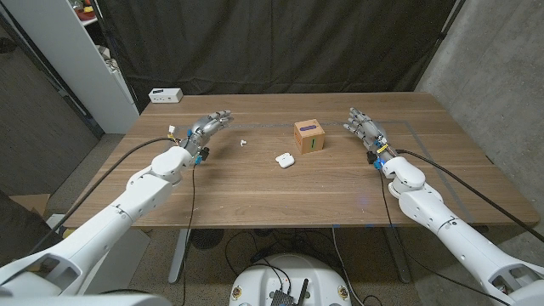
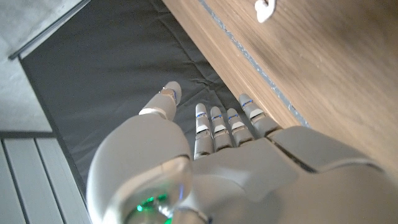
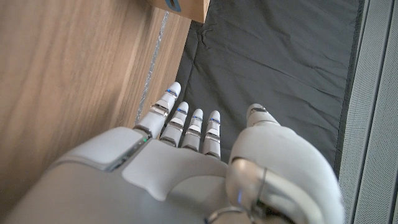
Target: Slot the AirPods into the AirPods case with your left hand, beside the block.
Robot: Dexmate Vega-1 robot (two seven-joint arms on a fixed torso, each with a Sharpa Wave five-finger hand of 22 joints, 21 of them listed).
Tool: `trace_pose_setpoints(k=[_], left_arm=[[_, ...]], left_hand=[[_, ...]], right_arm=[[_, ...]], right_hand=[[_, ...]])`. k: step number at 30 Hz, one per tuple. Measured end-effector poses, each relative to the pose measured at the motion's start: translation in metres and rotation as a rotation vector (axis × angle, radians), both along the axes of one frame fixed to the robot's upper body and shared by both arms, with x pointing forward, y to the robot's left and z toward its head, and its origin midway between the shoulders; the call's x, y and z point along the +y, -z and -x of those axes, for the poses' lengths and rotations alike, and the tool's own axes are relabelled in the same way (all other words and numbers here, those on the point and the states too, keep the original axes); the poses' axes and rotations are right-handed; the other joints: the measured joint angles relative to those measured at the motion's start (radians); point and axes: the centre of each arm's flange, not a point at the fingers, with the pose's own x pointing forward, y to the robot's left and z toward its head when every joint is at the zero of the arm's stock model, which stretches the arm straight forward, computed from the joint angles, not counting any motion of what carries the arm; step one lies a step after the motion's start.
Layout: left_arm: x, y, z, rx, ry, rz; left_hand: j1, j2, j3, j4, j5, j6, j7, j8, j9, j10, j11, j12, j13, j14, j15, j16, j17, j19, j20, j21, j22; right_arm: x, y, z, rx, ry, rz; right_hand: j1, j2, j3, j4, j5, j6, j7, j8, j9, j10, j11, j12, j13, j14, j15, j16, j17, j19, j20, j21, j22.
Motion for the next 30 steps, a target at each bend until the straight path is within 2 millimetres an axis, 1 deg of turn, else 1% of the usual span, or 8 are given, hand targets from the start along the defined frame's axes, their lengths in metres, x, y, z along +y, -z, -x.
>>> trace_pose_setpoints(k=[3, 7, 9, 18, 22, 24, 25, 30], left_arm=[[0.001, -0.008, 0.001, 0.020, -0.036, -0.069], [-0.005, -0.036, 0.007, 0.009, -0.059, -0.169], [-0.002, -0.033, 0.003, 0.069, -0.118, -0.244], [-0.006, -0.056, 0.010, 0.153, -0.308, -0.500], [-0.012, -0.063, 0.014, 0.162, -0.367, -0.586], [-0.026, -0.068, 0.018, 0.139, -0.347, -0.614], [-0.018, -0.069, 0.018, 0.161, -0.416, -0.658], [-0.031, -0.083, 0.025, 0.139, -0.492, -0.778]], left_hand=[[0.021, -0.003, 0.000, 0.000, 0.000, 0.011, 0.006, 0.004, 0.008, -0.021, 0.008, -0.002, 0.002, -0.025, 0.012, 0.000, 0.000, -0.009, 0.002, -0.005, 0.000], [0.048, -0.008, -0.004, -0.004, -0.003, 0.054, 0.004, 0.020, 0.019, -0.043, 0.013, -0.005, 0.006, -0.055, 0.020, 0.000, 0.000, -0.019, 0.002, -0.015, 0.000], [0.064, -0.012, -0.007, -0.001, -0.004, 0.079, -0.005, 0.034, 0.025, -0.050, 0.014, -0.005, 0.006, -0.064, 0.021, 0.000, 0.000, -0.029, 0.001, -0.023, 0.000], [0.106, -0.020, -0.028, 0.006, -0.008, 0.174, -0.045, 0.073, 0.045, -0.107, 0.025, -0.012, 0.004, -0.127, 0.020, -0.007, 0.000, -0.097, 0.002, -0.039, -0.003], [0.110, -0.024, -0.039, 0.014, -0.013, 0.211, -0.046, 0.085, 0.050, -0.117, 0.025, -0.012, -0.002, -0.139, 0.018, -0.008, 0.000, -0.111, 0.001, -0.039, -0.003], [0.110, -0.024, -0.049, 0.016, -0.016, 0.224, -0.049, 0.085, 0.050, -0.117, 0.025, -0.012, -0.002, -0.143, 0.023, -0.008, 0.000, -0.111, 0.001, -0.039, -0.003], [0.110, -0.024, -0.049, 0.016, -0.016, 0.231, -0.051, 0.090, 0.050, -0.117, 0.025, -0.012, -0.002, -0.144, 0.023, -0.008, 0.000, -0.111, 0.001, -0.039, -0.003], [0.110, -0.024, -0.057, 0.018, -0.016, 0.260, -0.064, 0.097, 0.055, -0.117, 0.025, -0.012, -0.008, -0.148, 0.019, -0.008, 0.000, -0.117, 0.006, -0.039, -0.003]], right_arm=[[0.001, 0.001, 0.003, 0.002, 0.002, 0.003], [0.001, 0.004, 0.005, 0.013, 0.008, 0.005], [0.003, 0.004, 0.009, 0.012, 0.004, 0.010], [0.008, 0.006, 0.015, 0.032, -0.004, 0.030], [0.009, 0.007, 0.017, 0.042, -0.009, 0.037], [0.009, 0.008, 0.016, 0.049, -0.012, 0.037], [0.009, 0.007, 0.018, 0.049, -0.017, 0.046], [0.010, 0.008, 0.020, 0.069, -0.037, 0.065]], right_hand=[[-0.002, 0.002, 0.002, -0.003, 0.001, 0.000, 0.001, 0.000, 0.000, 0.000, 0.000, 0.003, 0.000, 0.005, 0.005, 0.008, 0.004, 0.009, 0.001, 0.004, 0.003], [-0.002, 0.002, 0.000, -0.008, 0.008, -0.003, 0.015, 0.000, 0.000, 0.000, 0.000, 0.003, 0.000, 0.005, 0.005, 0.008, 0.005, 0.010, 0.000, 0.004, 0.005], [-0.002, 0.002, 0.001, -0.015, 0.008, -0.001, 0.017, 0.000, 0.000, 0.000, 0.000, 0.003, 0.004, 0.005, 0.005, 0.008, 0.005, 0.010, 0.000, 0.004, 0.005], [-0.009, -0.004, -0.002, -0.018, 0.008, 0.000, 0.018, 0.000, 0.000, 0.000, 0.000, 0.003, 0.004, 0.005, 0.005, 0.008, 0.007, 0.010, 0.000, 0.004, 0.005], [-0.017, -0.012, -0.004, -0.021, 0.008, 0.000, 0.018, 0.000, 0.000, -0.004, 0.004, 0.003, 0.004, 0.003, 0.003, 0.008, 0.009, 0.006, 0.003, 0.004, 0.005], [-0.028, -0.019, -0.008, -0.021, 0.008, 0.000, 0.018, 0.000, 0.000, -0.005, 0.005, 0.003, 0.004, 0.001, 0.001, 0.008, 0.009, 0.003, 0.000, 0.004, 0.004], [-0.030, -0.018, -0.011, -0.019, 0.008, 0.000, 0.018, 0.000, 0.000, -0.005, 0.005, 0.003, 0.004, 0.001, 0.001, 0.008, 0.009, -0.001, 0.003, 0.004, 0.004], [-0.034, -0.022, -0.013, -0.018, 0.008, 0.000, 0.018, 0.000, 0.000, -0.011, 0.011, 0.003, 0.007, -0.005, 0.003, 0.008, 0.009, -0.008, 0.010, -0.001, 0.004]])
